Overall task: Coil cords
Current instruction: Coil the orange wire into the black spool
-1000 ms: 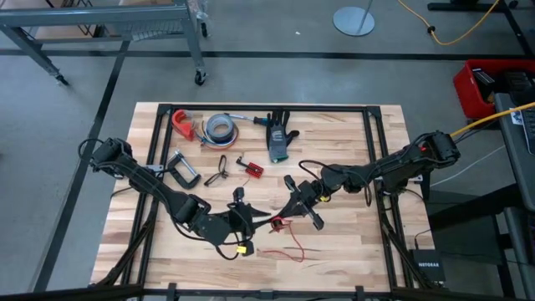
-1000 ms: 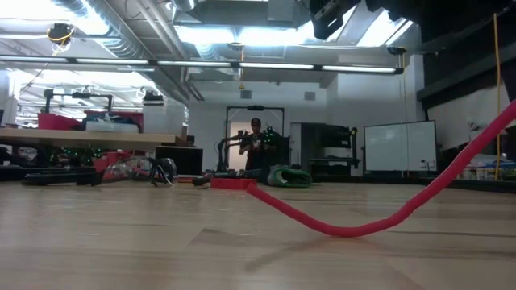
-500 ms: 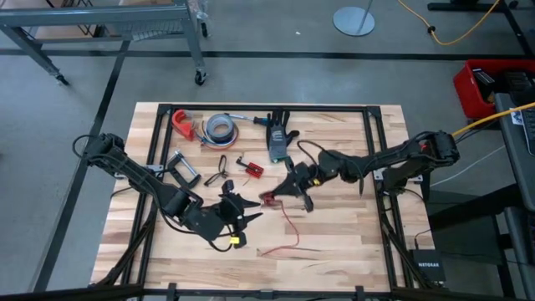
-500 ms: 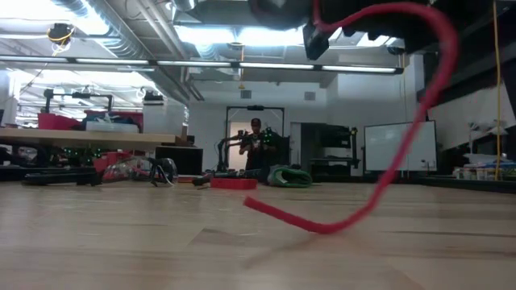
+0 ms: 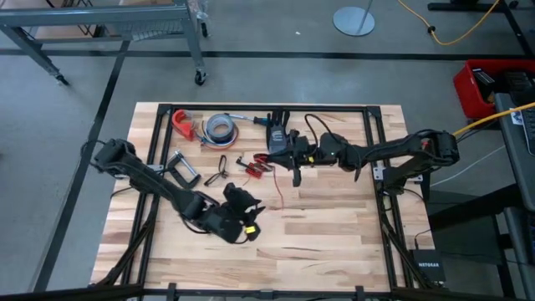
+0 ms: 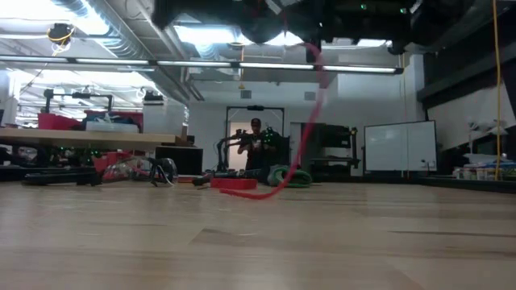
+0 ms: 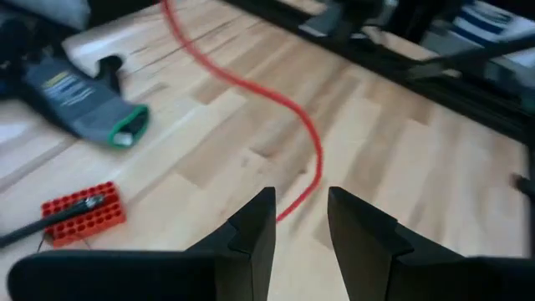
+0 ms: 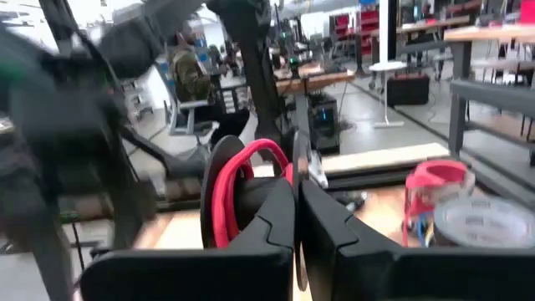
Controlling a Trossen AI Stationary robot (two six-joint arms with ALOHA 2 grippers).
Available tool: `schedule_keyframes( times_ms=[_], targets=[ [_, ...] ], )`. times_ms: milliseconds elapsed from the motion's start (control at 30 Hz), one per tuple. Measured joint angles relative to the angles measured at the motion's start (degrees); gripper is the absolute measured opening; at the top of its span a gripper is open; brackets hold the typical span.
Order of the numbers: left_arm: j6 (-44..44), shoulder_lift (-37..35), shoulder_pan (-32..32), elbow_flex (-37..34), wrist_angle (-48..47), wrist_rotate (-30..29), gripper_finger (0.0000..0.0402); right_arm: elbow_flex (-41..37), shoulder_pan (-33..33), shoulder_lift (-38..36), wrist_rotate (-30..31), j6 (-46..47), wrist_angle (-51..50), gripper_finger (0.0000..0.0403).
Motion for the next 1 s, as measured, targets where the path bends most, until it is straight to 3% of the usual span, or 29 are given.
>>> schedule_keyframes(
  times_ms=[133, 400, 1000],
  targets=[
    [-4.6, 3.9, 2.4, 0.0, 1.9, -1.1, 0.0102, 2.8, 0.0, -0.1, 0.1, -2.3, -1.4, 0.0007],
    [-5.2, 9.2, 5.1, 0.0, 7.4, -1.2, 0.0102, 6.0, 0.0, -0.1, 3.6, -6.3, -11.0, 0.0007],
    [-5.0, 9.6, 6.7, 0.0, 6.1, -3.7, 0.0101, 6.1, 0.1, -0.1, 1.6, -5.7, -12.3, 0.0007]
  ],
)
